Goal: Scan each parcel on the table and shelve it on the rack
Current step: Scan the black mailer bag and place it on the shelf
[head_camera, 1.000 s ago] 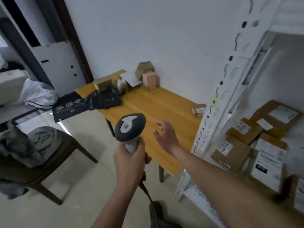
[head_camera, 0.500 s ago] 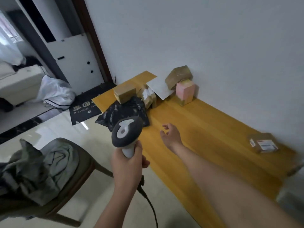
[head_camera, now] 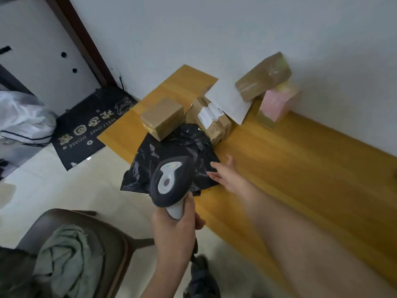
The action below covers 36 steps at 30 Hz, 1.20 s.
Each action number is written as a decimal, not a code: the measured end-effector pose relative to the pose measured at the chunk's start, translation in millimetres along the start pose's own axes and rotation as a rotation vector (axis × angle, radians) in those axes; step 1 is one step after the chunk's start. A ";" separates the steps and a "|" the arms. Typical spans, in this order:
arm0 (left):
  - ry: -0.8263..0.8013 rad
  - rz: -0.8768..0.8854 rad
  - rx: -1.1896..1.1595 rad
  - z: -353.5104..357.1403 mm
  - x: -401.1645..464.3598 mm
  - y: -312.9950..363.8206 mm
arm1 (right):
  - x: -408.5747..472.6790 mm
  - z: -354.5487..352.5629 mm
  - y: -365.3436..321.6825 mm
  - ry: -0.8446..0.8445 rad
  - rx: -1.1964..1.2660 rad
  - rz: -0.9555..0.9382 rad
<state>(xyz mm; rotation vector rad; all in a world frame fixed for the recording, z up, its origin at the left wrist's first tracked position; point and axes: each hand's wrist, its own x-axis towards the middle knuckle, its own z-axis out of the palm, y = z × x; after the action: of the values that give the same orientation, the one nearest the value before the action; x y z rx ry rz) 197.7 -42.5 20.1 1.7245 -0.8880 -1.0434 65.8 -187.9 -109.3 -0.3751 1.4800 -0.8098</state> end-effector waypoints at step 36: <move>-0.391 -0.061 0.148 142.5 -66.3 -2.8 | -82.5 -264.9 83.9 0.542 -1.184 -0.543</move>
<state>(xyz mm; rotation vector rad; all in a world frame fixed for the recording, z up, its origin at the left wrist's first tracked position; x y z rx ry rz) 42.1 -29.8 1.8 1.7044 -1.1874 -1.4158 -160.2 -7.8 -131.9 -1.5852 2.3230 -0.3442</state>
